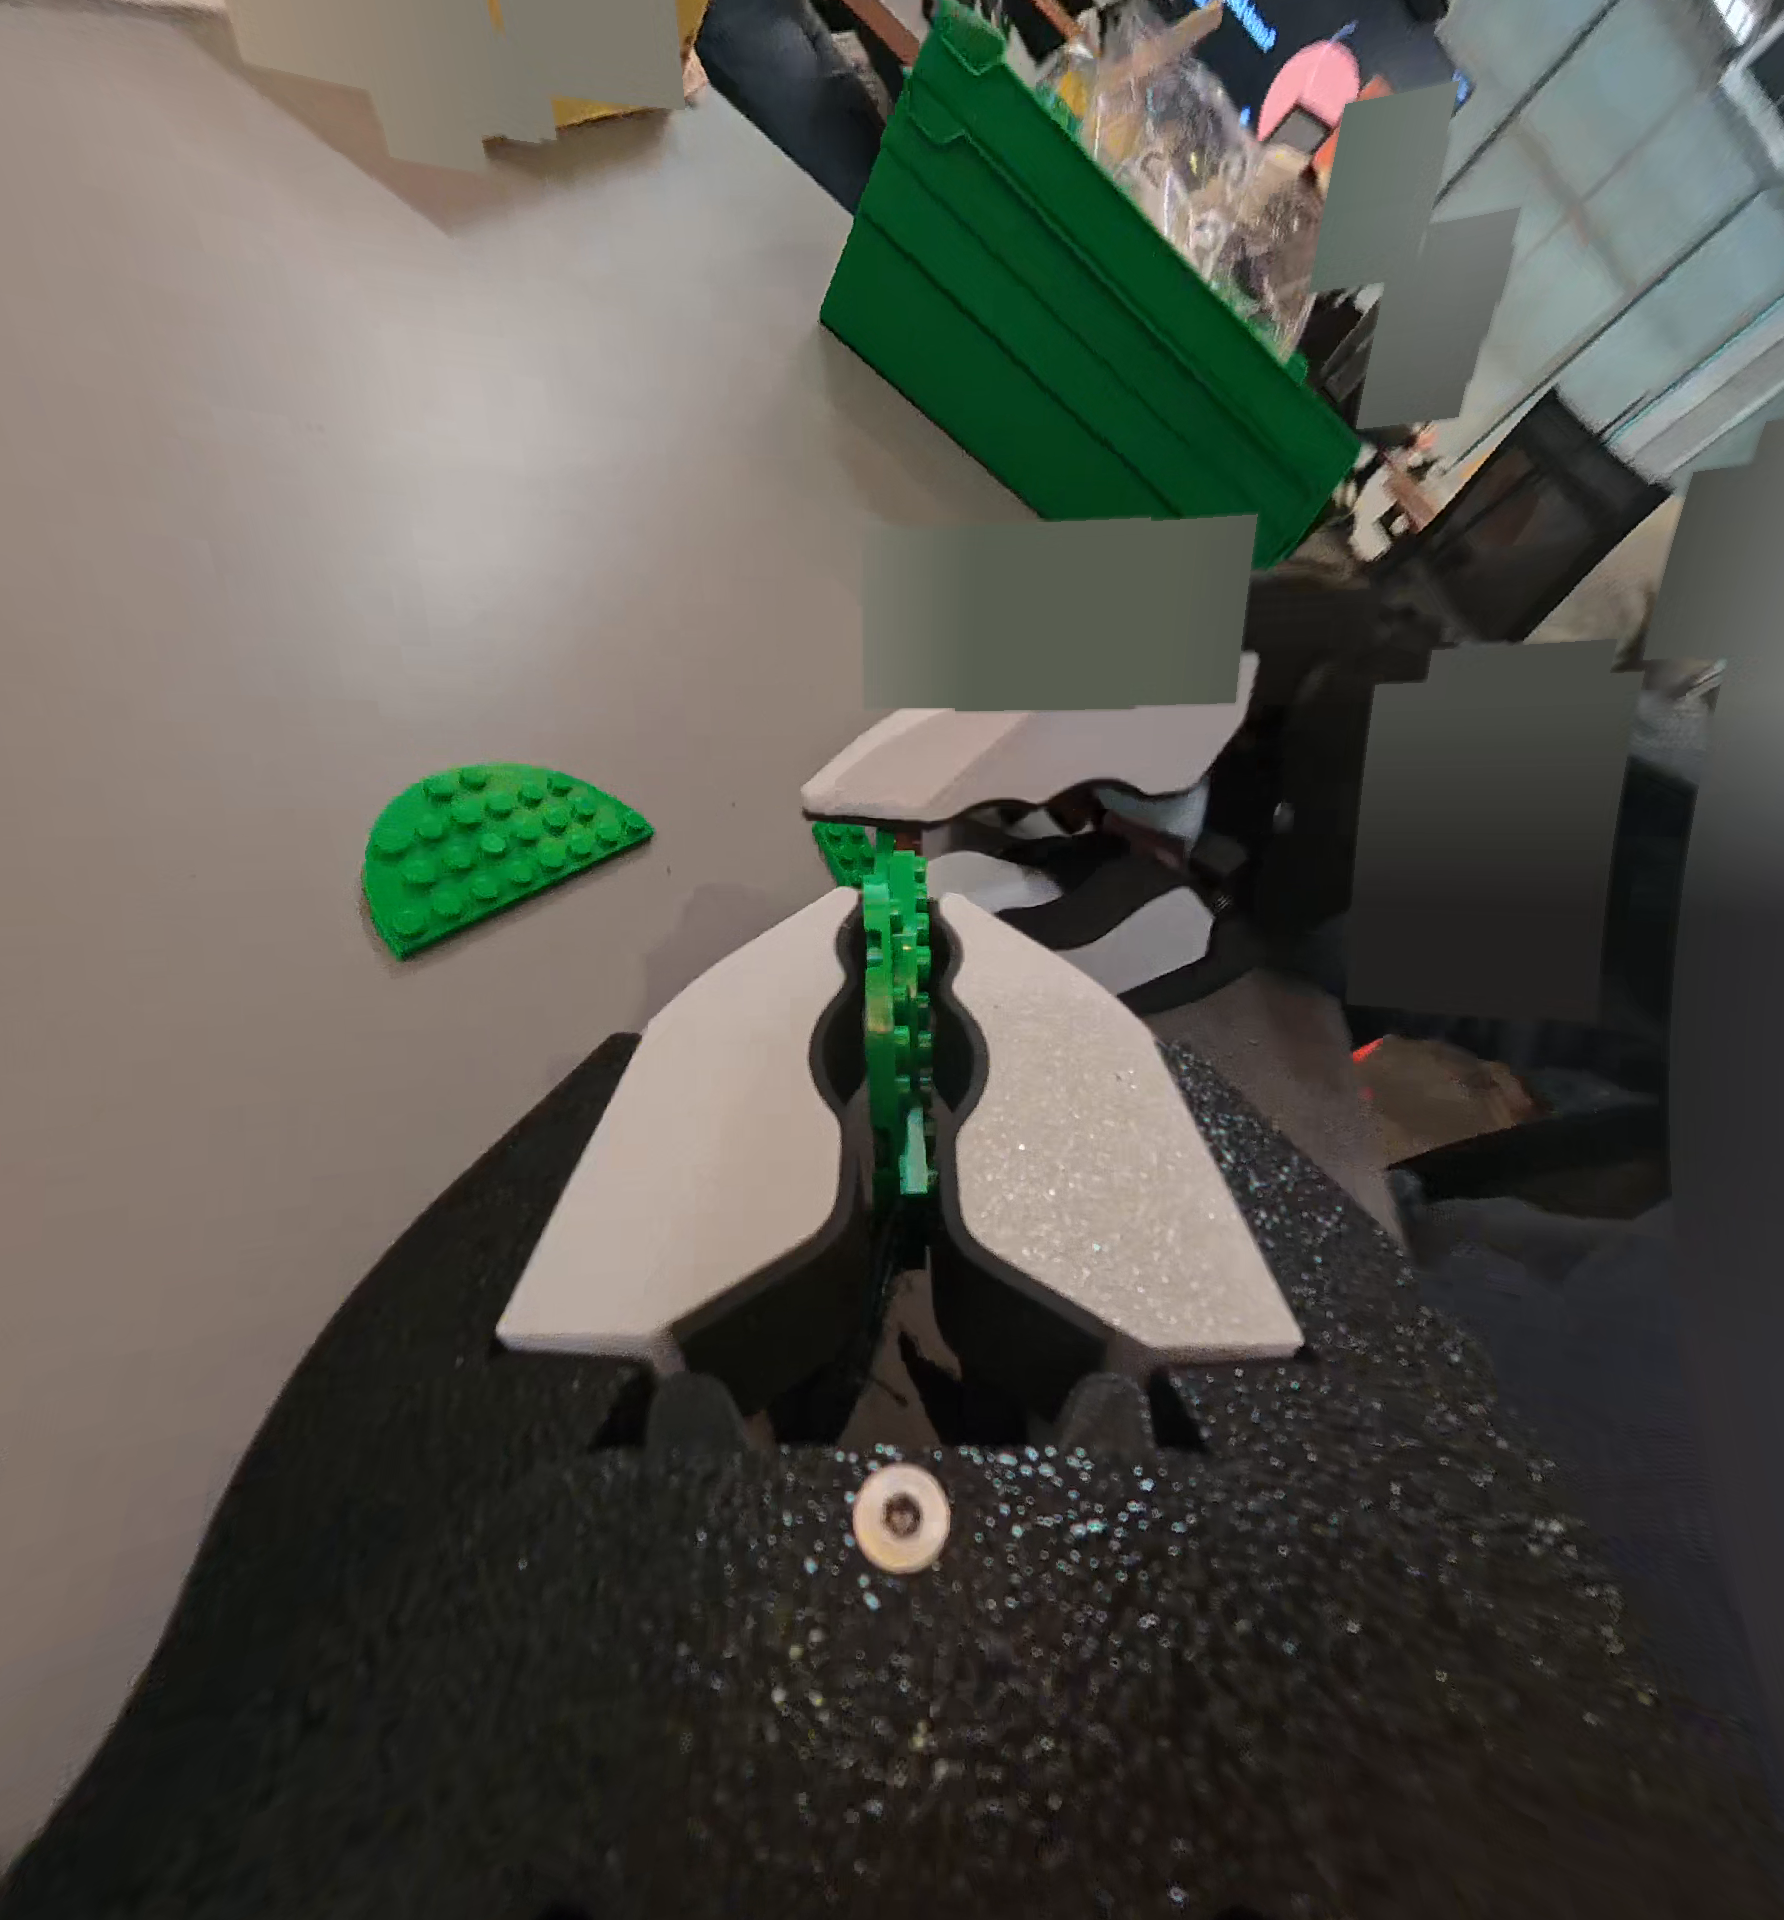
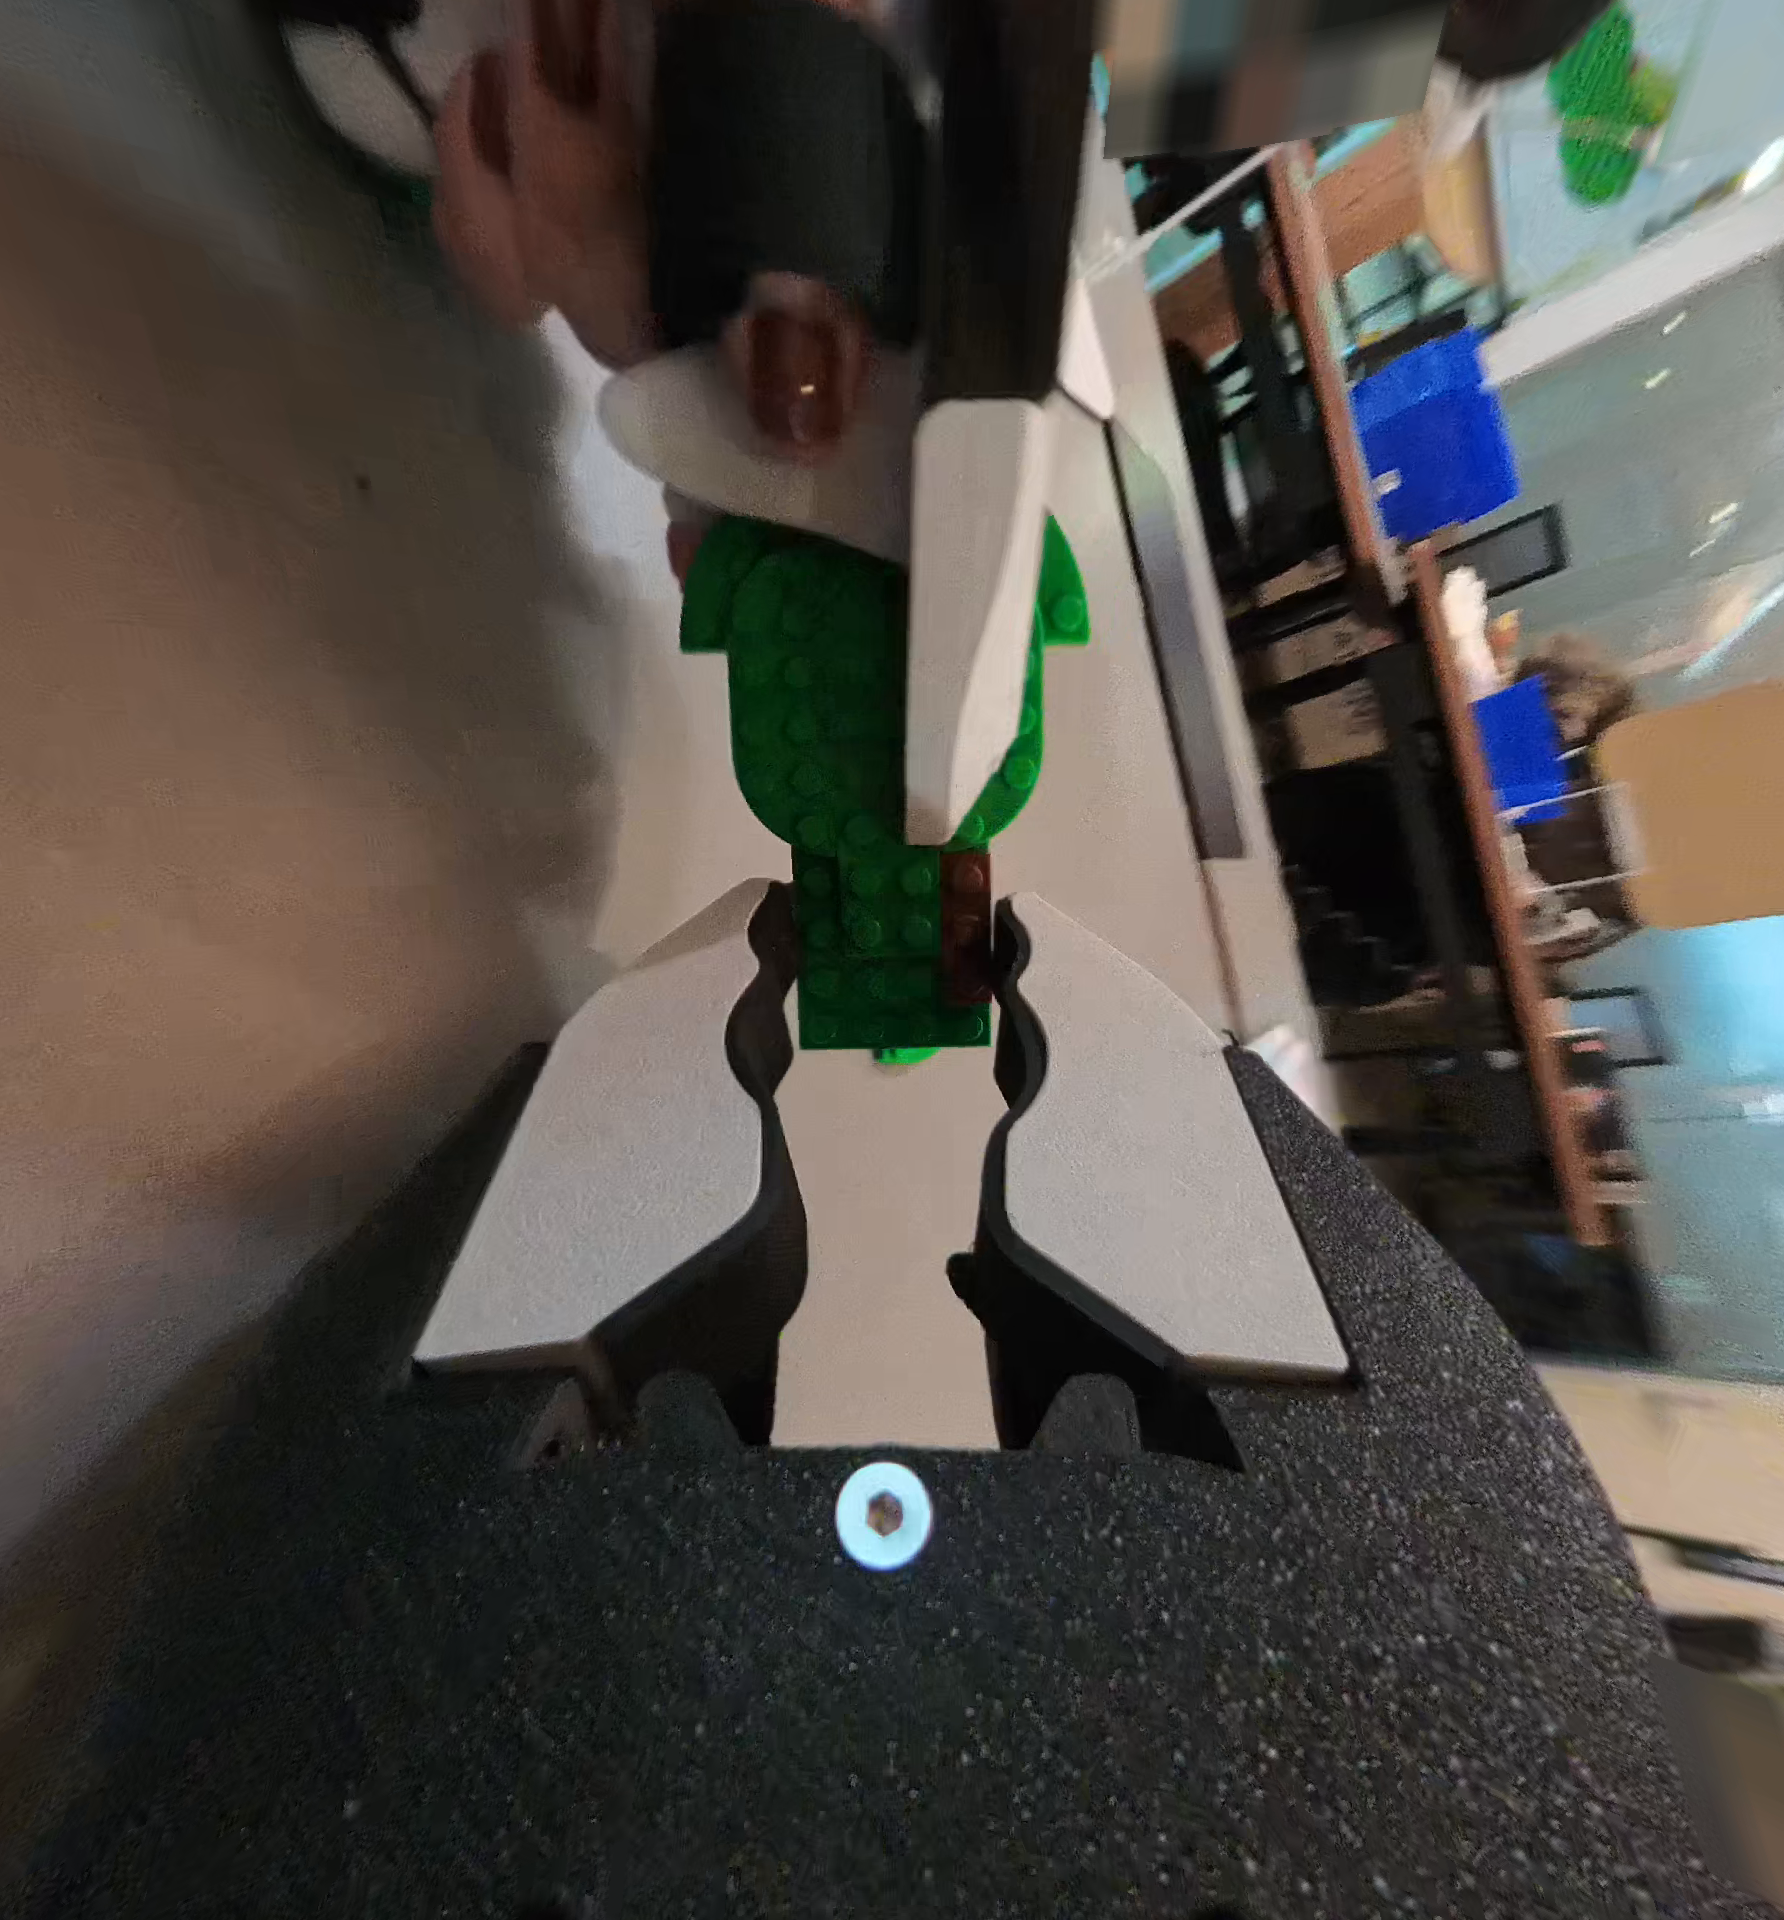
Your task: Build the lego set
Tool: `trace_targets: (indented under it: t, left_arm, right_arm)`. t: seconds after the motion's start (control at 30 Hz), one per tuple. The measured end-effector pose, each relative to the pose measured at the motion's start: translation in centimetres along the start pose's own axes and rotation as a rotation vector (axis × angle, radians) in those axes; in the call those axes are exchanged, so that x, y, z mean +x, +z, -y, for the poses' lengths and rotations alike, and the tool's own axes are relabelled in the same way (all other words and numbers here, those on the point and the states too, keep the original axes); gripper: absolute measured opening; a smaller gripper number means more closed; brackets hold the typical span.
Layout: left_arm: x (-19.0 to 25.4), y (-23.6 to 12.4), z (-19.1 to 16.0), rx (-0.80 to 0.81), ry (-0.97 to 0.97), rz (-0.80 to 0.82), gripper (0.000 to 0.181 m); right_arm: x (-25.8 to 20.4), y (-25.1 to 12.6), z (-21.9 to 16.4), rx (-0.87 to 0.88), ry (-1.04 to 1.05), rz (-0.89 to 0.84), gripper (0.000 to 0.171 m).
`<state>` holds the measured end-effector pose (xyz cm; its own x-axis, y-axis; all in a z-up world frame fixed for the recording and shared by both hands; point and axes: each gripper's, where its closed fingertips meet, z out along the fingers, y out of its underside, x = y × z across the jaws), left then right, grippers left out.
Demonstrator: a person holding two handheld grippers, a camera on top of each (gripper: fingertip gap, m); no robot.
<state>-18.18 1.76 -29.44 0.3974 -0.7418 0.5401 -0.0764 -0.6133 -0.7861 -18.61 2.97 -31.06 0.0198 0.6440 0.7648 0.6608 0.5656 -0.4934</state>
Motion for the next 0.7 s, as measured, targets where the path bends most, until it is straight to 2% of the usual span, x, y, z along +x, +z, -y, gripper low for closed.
trace_targets:
  t: [0.07, 0.13, 0.33, 0.7]
  left_arm:
    - [0.0, 0.2, -0.2, -0.023, 0.099, 0.043, 0.008]
    - [0.0, 0.2, -0.2, -0.026, 0.131, 0.063, 0.007]
    - [-0.1, -0.1, 0.1, 0.023, -0.006, 0.0, 0.008]
    - [-0.1, -0.3, 0.2, 0.037, -0.051, -0.02, 0.008]
  right_arm:
    - [-0.4, 0.1, -0.1, -0.009, 0.107, 0.071, 0.036]
    - [-0.4, 0.1, -0.2, -0.01, 0.08, 0.061, 0.035]
    - [0.2, 0.3, -0.3, -0.092, -0.151, -0.083, 0.035]
    - [0.6, 0.4, -0.1, -0.101, -0.246, -0.154, 0.035]
